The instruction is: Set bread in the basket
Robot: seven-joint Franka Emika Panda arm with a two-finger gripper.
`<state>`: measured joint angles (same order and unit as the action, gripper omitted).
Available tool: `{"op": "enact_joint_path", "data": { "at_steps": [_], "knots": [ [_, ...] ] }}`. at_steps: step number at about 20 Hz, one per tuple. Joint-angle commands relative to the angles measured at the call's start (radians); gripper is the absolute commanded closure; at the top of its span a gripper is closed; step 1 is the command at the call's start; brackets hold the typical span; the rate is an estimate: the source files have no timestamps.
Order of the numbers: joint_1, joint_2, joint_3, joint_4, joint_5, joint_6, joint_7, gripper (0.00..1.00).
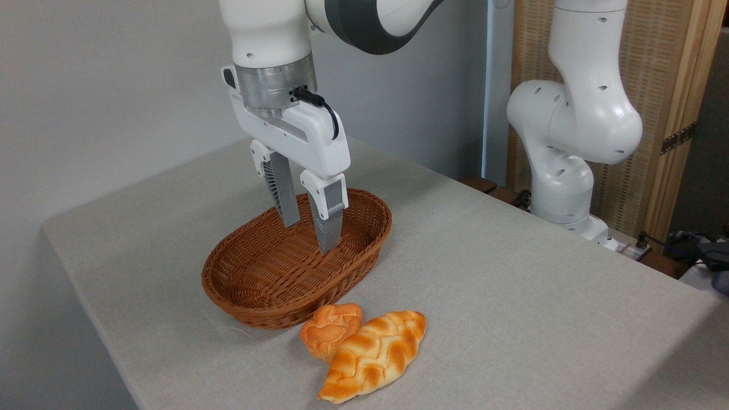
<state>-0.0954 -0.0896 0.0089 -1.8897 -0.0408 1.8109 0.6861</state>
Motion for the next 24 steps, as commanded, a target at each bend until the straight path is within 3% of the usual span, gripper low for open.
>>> {"op": "enact_joint_path", "data": {
  "at_steps": [1,8,17,24],
  "knots": [
    [0.000,-0.009,0.005,0.011,-0.016,-0.033,0.010,0.00],
    [0.006,-0.028,0.023,-0.015,-0.005,-0.025,0.096,0.00],
    [0.006,-0.076,0.126,-0.098,0.001,-0.004,0.257,0.00],
    [0.008,-0.090,0.186,-0.201,0.038,0.137,0.338,0.00]
  ]
}}
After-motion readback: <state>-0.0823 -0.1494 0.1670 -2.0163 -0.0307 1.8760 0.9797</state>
